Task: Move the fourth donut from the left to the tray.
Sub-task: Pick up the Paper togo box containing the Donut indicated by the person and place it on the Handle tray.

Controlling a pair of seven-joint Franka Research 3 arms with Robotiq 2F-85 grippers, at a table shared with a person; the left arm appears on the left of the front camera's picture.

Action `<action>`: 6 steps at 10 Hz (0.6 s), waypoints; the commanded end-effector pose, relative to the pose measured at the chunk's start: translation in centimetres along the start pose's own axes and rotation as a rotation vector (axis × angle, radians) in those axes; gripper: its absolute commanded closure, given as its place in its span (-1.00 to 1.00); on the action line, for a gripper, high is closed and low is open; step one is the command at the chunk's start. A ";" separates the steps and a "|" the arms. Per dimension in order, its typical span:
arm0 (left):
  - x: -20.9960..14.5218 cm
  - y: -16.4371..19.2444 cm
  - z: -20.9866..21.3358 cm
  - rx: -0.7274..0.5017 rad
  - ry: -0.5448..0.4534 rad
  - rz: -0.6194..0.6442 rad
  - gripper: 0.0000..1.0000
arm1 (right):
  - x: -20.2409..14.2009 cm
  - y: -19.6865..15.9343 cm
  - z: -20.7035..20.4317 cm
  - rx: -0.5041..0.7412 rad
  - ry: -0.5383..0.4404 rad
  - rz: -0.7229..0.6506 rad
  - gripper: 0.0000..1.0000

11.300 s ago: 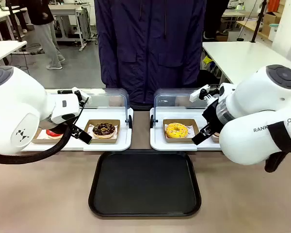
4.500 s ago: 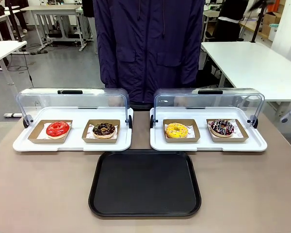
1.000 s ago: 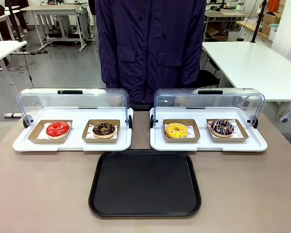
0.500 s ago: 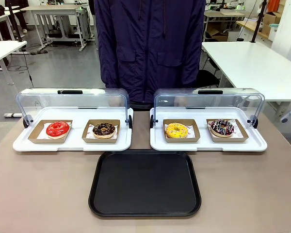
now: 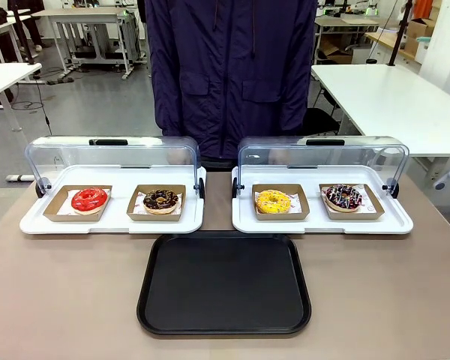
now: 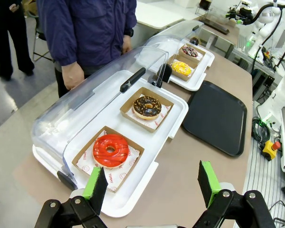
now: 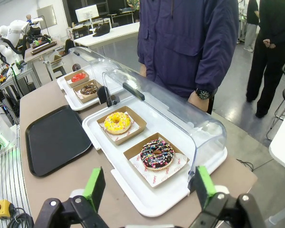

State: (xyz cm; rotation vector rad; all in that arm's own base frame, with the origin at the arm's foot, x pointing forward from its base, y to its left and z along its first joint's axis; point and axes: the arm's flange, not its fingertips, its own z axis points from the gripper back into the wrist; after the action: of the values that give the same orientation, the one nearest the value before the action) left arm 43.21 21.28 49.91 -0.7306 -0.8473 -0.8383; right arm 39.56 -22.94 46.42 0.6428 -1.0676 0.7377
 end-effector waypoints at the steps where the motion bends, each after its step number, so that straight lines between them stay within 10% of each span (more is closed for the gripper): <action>1: 0.1 -0.1 0.2 -0.011 0.010 -0.005 -1.00 | 0.2 0.1 0.0 0.005 -0.006 0.007 -1.00; 6: 0.1 -0.1 0.2 -0.011 0.010 -0.005 -1.00 | 0.2 0.1 0.0 0.005 -0.006 0.007 -1.00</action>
State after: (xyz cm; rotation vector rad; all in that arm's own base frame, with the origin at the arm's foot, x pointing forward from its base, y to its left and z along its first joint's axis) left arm 43.21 21.28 49.91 -0.7306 -0.8473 -0.8383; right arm 39.56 -22.94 46.42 0.6428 -1.0676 0.7377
